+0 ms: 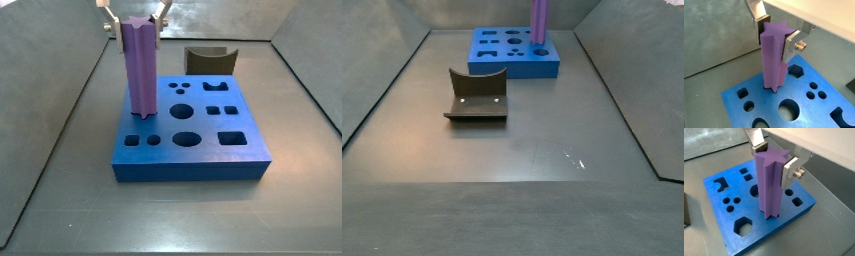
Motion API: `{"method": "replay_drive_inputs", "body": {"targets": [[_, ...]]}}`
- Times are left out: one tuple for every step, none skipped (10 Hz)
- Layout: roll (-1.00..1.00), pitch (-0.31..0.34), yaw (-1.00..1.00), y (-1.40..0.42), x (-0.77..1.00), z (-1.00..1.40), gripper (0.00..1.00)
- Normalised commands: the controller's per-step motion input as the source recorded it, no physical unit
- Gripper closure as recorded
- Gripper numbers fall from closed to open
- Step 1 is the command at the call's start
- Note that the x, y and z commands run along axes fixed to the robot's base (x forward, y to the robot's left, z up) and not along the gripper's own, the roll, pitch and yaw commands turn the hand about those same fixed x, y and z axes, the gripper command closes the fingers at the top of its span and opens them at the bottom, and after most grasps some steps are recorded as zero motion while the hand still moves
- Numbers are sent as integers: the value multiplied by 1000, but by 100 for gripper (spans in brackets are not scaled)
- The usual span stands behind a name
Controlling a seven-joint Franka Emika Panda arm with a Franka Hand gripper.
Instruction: Insert the star object.
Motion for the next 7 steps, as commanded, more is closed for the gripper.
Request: {"method": "replay_drive_inputs", "body": {"targets": [[0,-173,-251,-111,-311,-943,100],[-16,-203,-103,-60,-274,-871,100],[0,-196,-31,0,-260,-900,100],[13,-179,-149,0,-277,-926,100],[-21,-140,-223,0,0,-771,100],[-146,-187,0,26,0,-274,100],[0,0,0,0,0,0,100]]}}
